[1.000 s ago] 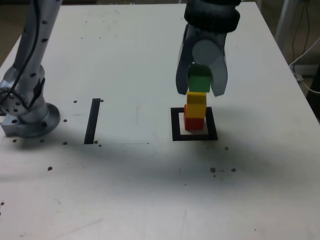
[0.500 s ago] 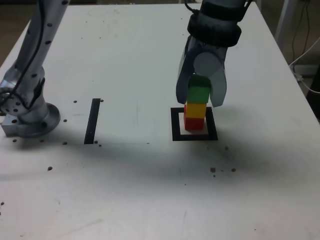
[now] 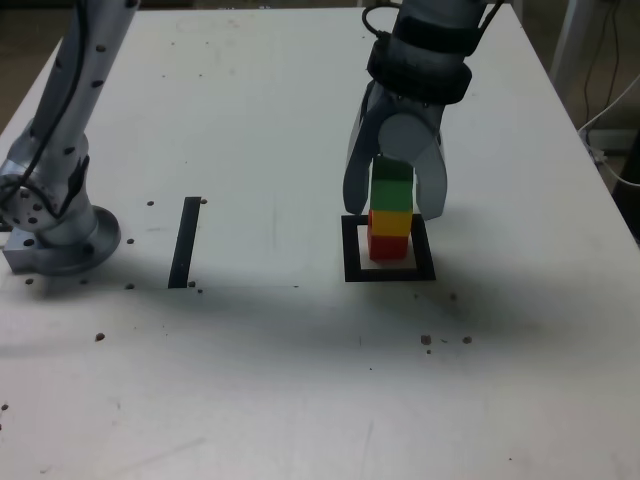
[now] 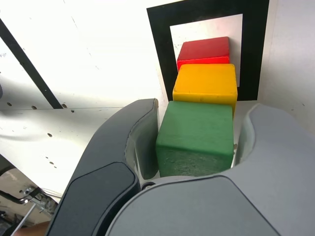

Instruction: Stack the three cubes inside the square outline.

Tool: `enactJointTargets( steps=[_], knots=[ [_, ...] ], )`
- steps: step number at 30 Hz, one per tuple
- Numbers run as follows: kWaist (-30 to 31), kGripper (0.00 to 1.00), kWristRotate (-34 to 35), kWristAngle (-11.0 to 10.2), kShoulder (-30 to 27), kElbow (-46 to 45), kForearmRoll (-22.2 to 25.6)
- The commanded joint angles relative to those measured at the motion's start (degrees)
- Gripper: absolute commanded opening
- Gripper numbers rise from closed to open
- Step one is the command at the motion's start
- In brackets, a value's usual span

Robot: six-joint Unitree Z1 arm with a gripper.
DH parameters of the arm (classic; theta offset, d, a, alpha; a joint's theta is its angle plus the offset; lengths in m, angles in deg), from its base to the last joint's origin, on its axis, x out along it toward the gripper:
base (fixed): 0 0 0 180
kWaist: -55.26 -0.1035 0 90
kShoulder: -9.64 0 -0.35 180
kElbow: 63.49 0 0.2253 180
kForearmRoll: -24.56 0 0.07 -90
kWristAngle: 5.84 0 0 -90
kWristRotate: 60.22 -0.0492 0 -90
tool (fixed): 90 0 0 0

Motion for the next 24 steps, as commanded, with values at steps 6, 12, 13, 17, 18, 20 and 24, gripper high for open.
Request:
enactJointTargets(
  steps=[6,12,13,17,18,20,24],
  knots=[
    [-0.3,1.00,0.1,-1.2,-2.8,-0.4,0.7],
    [-0.7,1.00,1.2,-4.8,-9.8,-3.1,1.1],
    [-0.8,1.00,1.3,-5.1,-11.0,-3.8,1.1],
    [-1.4,1.00,1.6,-5.6,-15.8,-7.2,1.0],
    [-1.5,1.00,1.6,-5.7,-17.0,-8.2,1.0],
    [-1.8,1.00,1.8,-5.9,-19.1,-10.7,0.8],
    [-2.1,1.00,3.1,-7.0,-24.5,-19.1,-0.7]
  ],
)
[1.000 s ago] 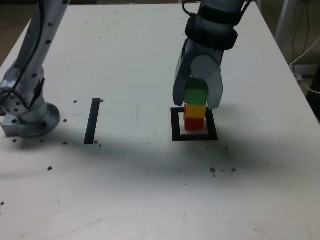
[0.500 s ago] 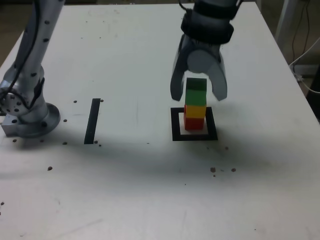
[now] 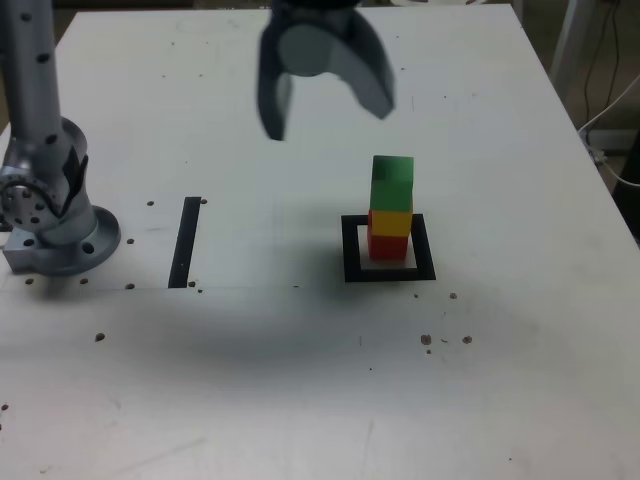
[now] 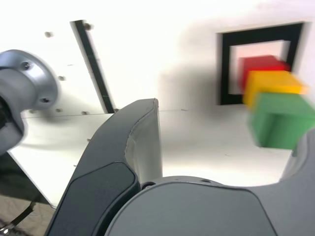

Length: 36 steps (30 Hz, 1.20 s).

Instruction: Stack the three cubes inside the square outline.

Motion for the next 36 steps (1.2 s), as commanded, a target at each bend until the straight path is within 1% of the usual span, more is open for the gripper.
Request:
enactJointTargets(
  steps=[1,4,8,11,14,19,28,36],
  knots=[
    [-0.1,1.00,0.9,-0.6,-3.7,-5.7,-1.1],
    [-0.1,1.00,1.9,-1.0,-7.8,-13.9,-4.2],
    [-0.1,1.00,2.7,-0.7,-12.0,-23.4,-8.8],
    [-0.1,1.00,3.1,-0.5,-13.8,-28.9,-12.1],
    [-0.3,1.00,3.2,-0.3,-14.5,-32.9,-14.7],
    [-0.7,1.00,3.2,0.4,-14.6,-37.3,-18.3],
    [-0.7,1.00,3.2,1.9,-14.3,-42.0,-23.5],
    [-0.7,1.00,3.1,2.1,-14.4,-44.4,-25.0]
  ],
)
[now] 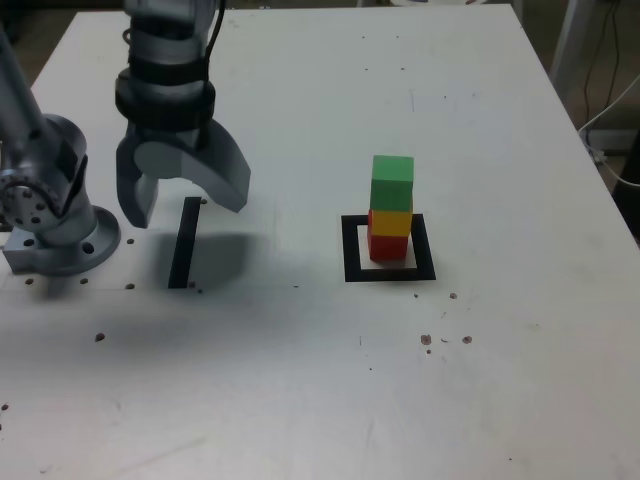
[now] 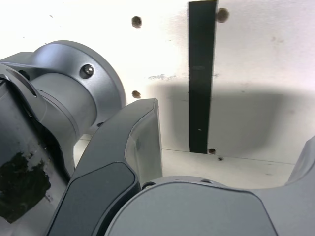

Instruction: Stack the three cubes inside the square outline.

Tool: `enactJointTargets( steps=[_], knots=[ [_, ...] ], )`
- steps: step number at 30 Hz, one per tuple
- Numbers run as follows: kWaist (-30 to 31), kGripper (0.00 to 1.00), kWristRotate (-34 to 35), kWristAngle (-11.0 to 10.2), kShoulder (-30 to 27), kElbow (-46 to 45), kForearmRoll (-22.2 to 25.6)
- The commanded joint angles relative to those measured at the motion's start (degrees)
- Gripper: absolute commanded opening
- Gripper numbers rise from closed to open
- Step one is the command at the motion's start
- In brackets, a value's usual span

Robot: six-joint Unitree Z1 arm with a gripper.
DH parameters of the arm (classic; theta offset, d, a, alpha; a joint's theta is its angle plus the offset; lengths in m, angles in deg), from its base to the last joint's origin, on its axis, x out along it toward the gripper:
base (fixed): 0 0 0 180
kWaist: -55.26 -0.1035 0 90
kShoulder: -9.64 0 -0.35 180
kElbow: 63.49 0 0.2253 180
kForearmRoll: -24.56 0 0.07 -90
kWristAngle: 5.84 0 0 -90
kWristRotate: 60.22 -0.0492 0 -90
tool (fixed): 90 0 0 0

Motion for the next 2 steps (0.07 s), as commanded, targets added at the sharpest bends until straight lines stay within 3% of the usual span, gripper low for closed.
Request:
enactJointTargets(
  steps=[1,2],
  knots=[
    [-0.1,1.00,-0.1,0.2,-0.3,-0.1,-0.1],
    [-0.1,1.00,-0.1,0.2,-0.4,-0.2,-0.1]
  ],
)
